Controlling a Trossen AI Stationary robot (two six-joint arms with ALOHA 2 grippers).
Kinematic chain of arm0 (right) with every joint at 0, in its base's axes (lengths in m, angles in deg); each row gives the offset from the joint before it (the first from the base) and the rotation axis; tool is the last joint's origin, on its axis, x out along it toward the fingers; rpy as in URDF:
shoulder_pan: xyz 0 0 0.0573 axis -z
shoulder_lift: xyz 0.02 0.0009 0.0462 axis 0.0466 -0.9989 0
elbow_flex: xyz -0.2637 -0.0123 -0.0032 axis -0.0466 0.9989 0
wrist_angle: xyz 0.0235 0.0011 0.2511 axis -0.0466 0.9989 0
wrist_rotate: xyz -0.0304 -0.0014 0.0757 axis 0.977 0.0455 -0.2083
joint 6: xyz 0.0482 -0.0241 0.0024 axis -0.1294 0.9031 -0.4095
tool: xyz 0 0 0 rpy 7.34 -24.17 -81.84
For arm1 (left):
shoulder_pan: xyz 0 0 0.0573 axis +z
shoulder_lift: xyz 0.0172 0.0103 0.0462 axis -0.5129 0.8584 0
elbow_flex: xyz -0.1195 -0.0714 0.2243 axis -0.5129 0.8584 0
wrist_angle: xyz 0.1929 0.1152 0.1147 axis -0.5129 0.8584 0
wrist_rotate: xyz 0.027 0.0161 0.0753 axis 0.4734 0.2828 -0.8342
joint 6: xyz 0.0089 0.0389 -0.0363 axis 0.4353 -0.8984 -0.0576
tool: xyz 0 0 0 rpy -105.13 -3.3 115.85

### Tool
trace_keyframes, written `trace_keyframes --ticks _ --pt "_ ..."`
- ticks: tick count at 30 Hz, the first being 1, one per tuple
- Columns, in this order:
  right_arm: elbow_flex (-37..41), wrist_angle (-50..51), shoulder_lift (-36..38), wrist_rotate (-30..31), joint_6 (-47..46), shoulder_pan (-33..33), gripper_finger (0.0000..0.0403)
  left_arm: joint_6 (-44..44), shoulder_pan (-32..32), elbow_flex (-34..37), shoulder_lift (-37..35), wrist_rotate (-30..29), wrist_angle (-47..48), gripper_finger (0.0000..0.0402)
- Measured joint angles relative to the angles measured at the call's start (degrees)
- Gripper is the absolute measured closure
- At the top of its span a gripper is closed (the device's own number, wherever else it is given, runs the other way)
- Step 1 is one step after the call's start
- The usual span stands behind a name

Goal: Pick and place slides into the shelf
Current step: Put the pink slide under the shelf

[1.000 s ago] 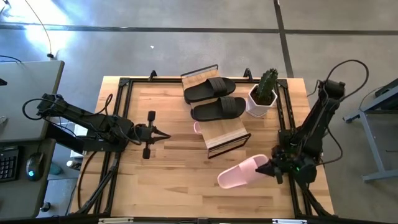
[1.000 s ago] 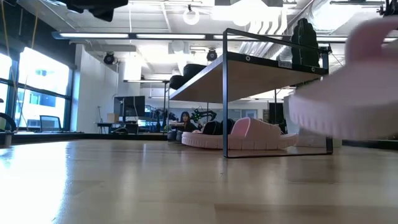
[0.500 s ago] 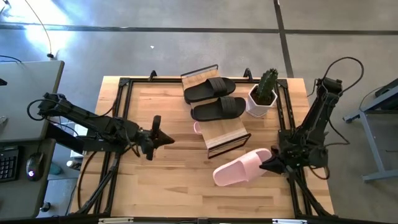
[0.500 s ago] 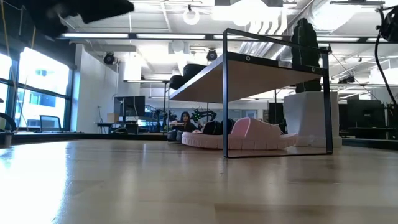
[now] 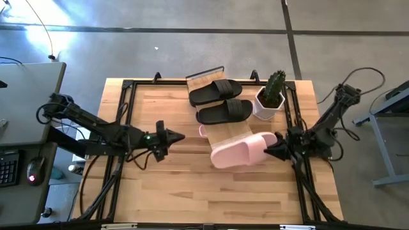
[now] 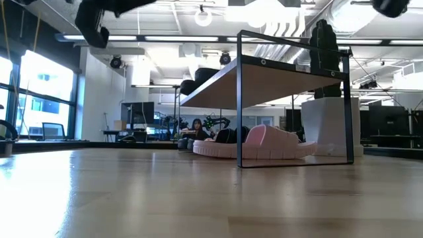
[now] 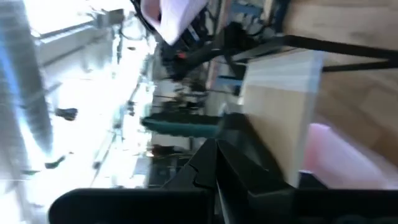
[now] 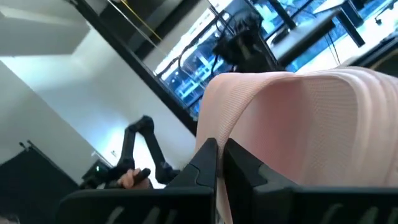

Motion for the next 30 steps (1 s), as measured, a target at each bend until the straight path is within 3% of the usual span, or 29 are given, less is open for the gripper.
trace_keyframes --ticks 4,8,14,22,30 --pt "0.0 0.0 1.2 -7.1 -0.9 6.6 0.0403 -5.8 -4.0 0.0 1.1 -4.6 -4.9 0.0397" --pt "0.0 0.1 1.2 -9.9 -4.7 12.2 0.0403 -8.9 -6.5 0.0 2.8 -5.9 -9.5 0.0386" --pt "0.0 0.1 1.1 -16.7 -8.9 19.6 0.0403 -15.1 -6.6 0.0 6.1 -7.5 -12.6 0.0354" --pt "-0.1 0.6 0.5 -23.5 -15.2 28.0 0.0403 -17.5 -6.6 -5.4 11.5 -13.8 -12.0 0.0294" --pt "-0.5 1.6 -2.4 -31.8 -19.3 35.3 0.0403 -18.8 -6.6 -8.5 13.4 -13.1 -8.1 0.0256"
